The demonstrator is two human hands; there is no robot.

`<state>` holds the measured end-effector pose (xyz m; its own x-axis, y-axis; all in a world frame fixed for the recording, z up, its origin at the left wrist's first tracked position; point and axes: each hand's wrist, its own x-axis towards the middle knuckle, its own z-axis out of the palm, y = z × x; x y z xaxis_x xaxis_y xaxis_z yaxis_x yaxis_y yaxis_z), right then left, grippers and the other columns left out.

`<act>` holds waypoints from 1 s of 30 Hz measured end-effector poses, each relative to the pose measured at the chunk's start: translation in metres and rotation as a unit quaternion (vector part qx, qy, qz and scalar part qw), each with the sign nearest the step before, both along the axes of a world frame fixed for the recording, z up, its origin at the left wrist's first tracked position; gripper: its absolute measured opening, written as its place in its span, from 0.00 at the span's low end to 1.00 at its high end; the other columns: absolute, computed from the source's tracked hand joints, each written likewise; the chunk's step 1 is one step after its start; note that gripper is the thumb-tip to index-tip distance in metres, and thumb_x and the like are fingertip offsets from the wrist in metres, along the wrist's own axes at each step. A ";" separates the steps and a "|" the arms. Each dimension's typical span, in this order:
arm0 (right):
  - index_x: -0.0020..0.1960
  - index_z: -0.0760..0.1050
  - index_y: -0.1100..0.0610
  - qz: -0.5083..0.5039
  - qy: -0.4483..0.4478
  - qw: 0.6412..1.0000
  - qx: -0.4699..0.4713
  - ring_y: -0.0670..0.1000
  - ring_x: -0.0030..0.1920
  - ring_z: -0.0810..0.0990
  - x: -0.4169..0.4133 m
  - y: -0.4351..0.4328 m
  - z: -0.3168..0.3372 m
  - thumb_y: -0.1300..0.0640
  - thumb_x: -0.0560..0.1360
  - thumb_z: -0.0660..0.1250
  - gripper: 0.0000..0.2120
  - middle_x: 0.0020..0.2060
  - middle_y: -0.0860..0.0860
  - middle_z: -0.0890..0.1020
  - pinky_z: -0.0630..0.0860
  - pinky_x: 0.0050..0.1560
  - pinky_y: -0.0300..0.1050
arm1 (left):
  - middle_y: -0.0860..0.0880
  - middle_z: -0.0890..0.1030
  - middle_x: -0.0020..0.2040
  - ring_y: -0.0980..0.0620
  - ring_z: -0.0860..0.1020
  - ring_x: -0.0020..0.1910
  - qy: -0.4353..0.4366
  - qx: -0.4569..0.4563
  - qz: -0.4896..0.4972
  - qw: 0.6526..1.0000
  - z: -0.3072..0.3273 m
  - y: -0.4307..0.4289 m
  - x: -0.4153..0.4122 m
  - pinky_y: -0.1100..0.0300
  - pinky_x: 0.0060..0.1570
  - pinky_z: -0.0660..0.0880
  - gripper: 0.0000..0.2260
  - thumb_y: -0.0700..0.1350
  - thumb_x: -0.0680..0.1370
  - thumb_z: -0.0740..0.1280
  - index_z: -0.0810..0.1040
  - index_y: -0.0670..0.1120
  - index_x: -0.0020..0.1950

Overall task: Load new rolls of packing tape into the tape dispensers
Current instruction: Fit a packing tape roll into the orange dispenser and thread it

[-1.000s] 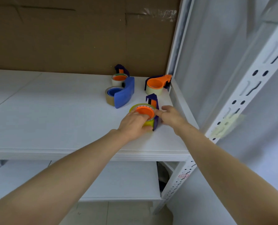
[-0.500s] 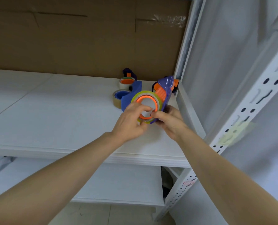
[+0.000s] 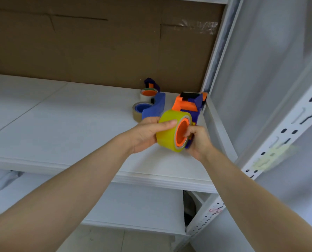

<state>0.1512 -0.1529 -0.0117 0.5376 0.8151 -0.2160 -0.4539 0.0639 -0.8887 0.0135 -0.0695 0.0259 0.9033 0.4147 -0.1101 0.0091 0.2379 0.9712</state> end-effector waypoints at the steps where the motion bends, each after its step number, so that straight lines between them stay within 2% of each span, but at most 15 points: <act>1: 0.54 0.76 0.59 -0.005 -0.012 1.000 -0.008 0.57 0.45 0.80 -0.001 0.002 0.001 0.66 0.60 0.61 0.22 0.44 0.56 0.81 0.78 0.50 0.52 | 0.45 0.83 0.50 0.51 0.81 0.48 0.001 0.011 0.006 1.000 -0.002 -0.002 0.003 0.56 0.54 0.77 0.16 0.45 0.71 0.68 0.78 0.41 0.57; 3: 0.56 0.76 0.60 -0.031 -0.086 0.994 -0.052 0.55 0.46 0.81 -0.001 0.007 0.005 0.63 0.70 0.64 0.15 0.44 0.55 0.82 0.79 0.44 0.45 | 0.45 0.82 0.52 0.52 0.80 0.49 0.019 0.075 0.040 0.996 -0.008 -0.005 0.008 0.57 0.54 0.75 0.16 0.41 0.74 0.69 0.77 0.41 0.62; 5: 0.54 0.76 0.61 -0.101 -0.163 0.975 -0.111 0.54 0.49 0.79 0.003 0.008 0.006 0.59 0.70 0.66 0.14 0.45 0.55 0.81 0.77 0.47 0.44 | 0.47 0.81 0.52 0.55 0.79 0.48 0.020 0.096 0.076 0.992 -0.015 -0.005 0.011 0.62 0.50 0.75 0.16 0.40 0.75 0.69 0.76 0.42 0.63; 7: 0.50 0.76 0.59 -0.140 -0.171 0.966 -0.133 0.53 0.45 0.77 0.006 0.005 0.008 0.57 0.73 0.63 0.08 0.43 0.55 0.79 0.75 0.43 0.45 | 0.49 0.81 0.51 0.56 0.79 0.47 0.006 0.090 0.101 0.991 -0.021 -0.003 0.013 0.65 0.45 0.76 0.16 0.38 0.74 0.69 0.75 0.44 0.62; 9: 0.48 0.78 0.59 -0.074 -0.158 0.975 -0.137 0.52 0.42 0.80 0.002 0.001 0.013 0.49 0.76 0.61 0.15 0.42 0.55 0.82 0.75 0.42 0.45 | 0.50 0.81 0.50 0.56 0.79 0.48 -0.001 0.094 0.109 0.990 -0.027 -0.002 0.013 0.65 0.45 0.77 0.17 0.35 0.73 0.70 0.75 0.46 0.60; 11: 0.50 0.80 0.58 -0.012 -0.175 0.976 -0.125 0.52 0.45 0.83 -0.004 0.001 0.015 0.43 0.76 0.62 0.19 0.44 0.55 0.85 0.78 0.46 0.46 | 0.47 0.81 0.54 0.52 0.79 0.52 0.001 0.093 0.107 0.990 -0.033 -0.003 0.013 0.60 0.51 0.78 0.20 0.32 0.72 0.70 0.74 0.46 0.61; 15: 0.52 0.79 0.61 -0.024 -0.189 0.978 -0.080 0.55 0.48 0.82 -0.009 0.004 0.010 0.53 0.77 0.64 0.12 0.47 0.58 0.84 0.79 0.52 0.49 | 0.43 0.80 0.57 0.47 0.78 0.56 0.009 0.074 0.112 0.991 -0.037 -0.008 0.015 0.55 0.56 0.76 0.18 0.31 0.73 0.68 0.76 0.46 0.59; 19: 0.47 0.80 0.58 -0.028 -0.220 0.973 -0.066 0.53 0.44 0.82 -0.011 0.002 0.003 0.55 0.77 0.65 0.08 0.41 0.54 0.83 0.79 0.52 0.48 | 0.41 0.80 0.59 0.43 0.78 0.59 0.019 0.021 0.143 0.989 -0.039 -0.009 0.018 0.50 0.62 0.73 0.13 0.35 0.76 0.64 0.78 0.44 0.59; 23: 0.56 0.79 0.63 -0.013 -0.253 0.967 -0.035 0.47 0.39 0.82 -0.014 0.000 -0.002 0.59 0.77 0.64 0.11 0.41 0.51 0.83 0.79 0.46 0.40 | 0.42 0.81 0.57 0.46 0.79 0.57 0.008 0.011 0.155 0.988 -0.041 -0.007 0.020 0.52 0.61 0.73 0.11 0.39 0.78 0.62 0.79 0.45 0.57; 26: 0.58 0.78 0.62 0.008 -0.267 0.963 -0.029 0.43 0.39 0.82 -0.015 -0.001 -0.001 0.59 0.78 0.63 0.12 0.42 0.50 0.83 0.79 0.44 0.35 | 0.44 0.81 0.56 0.49 0.79 0.55 0.000 0.010 0.150 0.989 -0.041 -0.006 0.021 0.55 0.59 0.73 0.09 0.41 0.79 0.61 0.79 0.47 0.55; 28: 0.60 0.77 0.62 0.018 -0.255 0.966 -0.041 0.45 0.42 0.82 -0.015 -0.001 0.002 0.59 0.79 0.62 0.13 0.43 0.50 0.83 0.79 0.49 0.38 | 0.44 0.81 0.55 0.49 0.79 0.54 -0.002 0.001 0.153 0.988 -0.040 -0.004 0.022 0.55 0.59 0.73 0.08 0.41 0.79 0.61 0.79 0.47 0.53; 30: 0.61 0.76 0.63 0.020 -0.214 0.975 -0.061 0.50 0.48 0.81 -0.012 0.000 0.005 0.60 0.79 0.61 0.13 0.47 0.53 0.83 0.77 0.58 0.46 | 0.45 0.81 0.52 0.49 0.78 0.52 -0.004 -0.008 0.156 0.988 -0.039 -0.002 0.023 0.57 0.56 0.74 0.09 0.39 0.79 0.59 0.78 0.48 0.50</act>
<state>0.1388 -0.1525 -0.0071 0.5673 0.8200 -0.0759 -0.0400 -0.0646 -0.9971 0.0368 -0.0713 -0.0129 0.7326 0.6714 -0.1119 -0.0749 0.2429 0.9672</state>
